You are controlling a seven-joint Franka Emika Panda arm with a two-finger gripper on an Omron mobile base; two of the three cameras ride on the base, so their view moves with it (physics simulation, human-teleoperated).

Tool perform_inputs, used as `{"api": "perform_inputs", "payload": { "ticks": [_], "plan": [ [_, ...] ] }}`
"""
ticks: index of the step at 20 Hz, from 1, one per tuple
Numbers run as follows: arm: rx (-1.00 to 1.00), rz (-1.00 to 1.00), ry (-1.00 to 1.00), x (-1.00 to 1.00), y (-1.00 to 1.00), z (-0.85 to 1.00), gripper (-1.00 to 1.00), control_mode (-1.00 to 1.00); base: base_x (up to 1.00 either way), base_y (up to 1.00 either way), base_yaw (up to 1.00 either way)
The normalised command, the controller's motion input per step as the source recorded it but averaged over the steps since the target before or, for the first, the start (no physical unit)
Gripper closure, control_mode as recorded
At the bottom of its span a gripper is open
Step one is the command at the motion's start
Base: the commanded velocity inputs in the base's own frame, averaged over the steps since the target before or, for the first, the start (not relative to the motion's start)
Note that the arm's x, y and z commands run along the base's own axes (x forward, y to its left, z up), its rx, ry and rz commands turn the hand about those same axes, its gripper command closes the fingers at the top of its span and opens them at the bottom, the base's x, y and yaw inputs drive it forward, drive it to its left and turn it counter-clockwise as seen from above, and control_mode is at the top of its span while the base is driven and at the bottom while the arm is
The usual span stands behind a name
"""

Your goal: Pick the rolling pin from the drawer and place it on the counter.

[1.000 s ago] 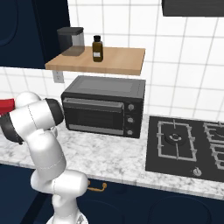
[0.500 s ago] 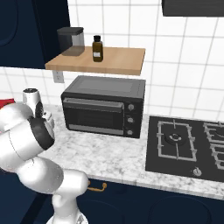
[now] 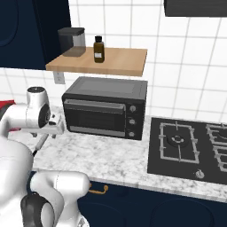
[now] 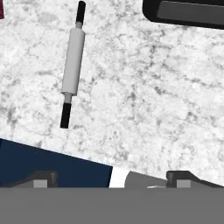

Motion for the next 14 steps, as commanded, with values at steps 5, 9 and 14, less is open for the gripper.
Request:
{"api": "perform_inputs", "payload": {
  "ticks": [5, 9, 14],
  "plan": [
    [0.0, 0.01, 0.0, -0.58, -0.49, 0.82, -1.0, -1.0, 0.0, 0.0, 0.0],
    [0.0, 0.0, 0.0, -0.33, -0.47, 0.8, -1.0, -1.0, 0.0, 0.0, 0.0],
    [0.0, 0.0, 0.0, -0.12, -0.76, 0.81, -1.0, -1.0, 0.0, 0.0, 0.0]
  ]
}}
